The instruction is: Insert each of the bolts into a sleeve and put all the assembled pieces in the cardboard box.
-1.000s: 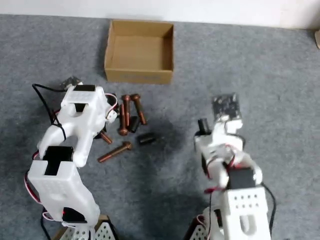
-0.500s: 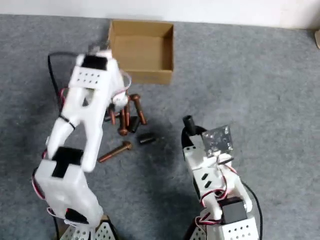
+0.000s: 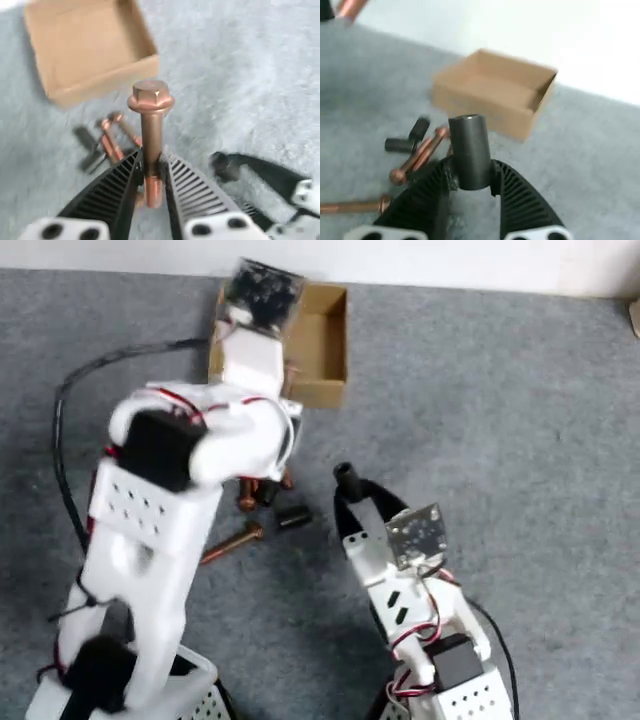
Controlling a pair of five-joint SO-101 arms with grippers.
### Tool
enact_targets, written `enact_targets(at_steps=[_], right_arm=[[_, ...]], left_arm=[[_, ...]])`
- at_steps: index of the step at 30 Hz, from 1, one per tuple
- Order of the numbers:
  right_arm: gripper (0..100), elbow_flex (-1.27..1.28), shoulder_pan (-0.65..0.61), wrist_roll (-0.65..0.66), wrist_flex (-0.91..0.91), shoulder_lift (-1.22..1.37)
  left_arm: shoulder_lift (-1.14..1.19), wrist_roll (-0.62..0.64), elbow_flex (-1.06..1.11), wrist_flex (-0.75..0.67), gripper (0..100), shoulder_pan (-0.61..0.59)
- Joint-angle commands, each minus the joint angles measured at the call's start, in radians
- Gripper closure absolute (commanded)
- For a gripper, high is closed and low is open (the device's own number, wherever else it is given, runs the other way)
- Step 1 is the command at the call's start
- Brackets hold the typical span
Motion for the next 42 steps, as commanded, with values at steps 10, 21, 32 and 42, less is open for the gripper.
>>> enact_targets(at_steps=[10, 21, 32, 42], right_arm=[[99.5, 0.022, 0.056, -0.072, -0.042, -0.012], [99.5, 0.024, 0.05, -0.072, -0.042, -0.012], [99.5, 0.025, 0.048, -0.071, -0.042, -0.012], [99.5, 0.019, 0.013, -0.068, -0.001, -0.012]], left_arm=[[-0.679, -0.002, 0.897, -0.776, 100, 0.028], [-1.173, 0.281, 1.607, -1.375, 99, 0.084], [-1.173, 0.511, 1.623, -1.379, 99, 0.133], [-1.171, 0.511, 1.71, -1.442, 99, 0.166]])
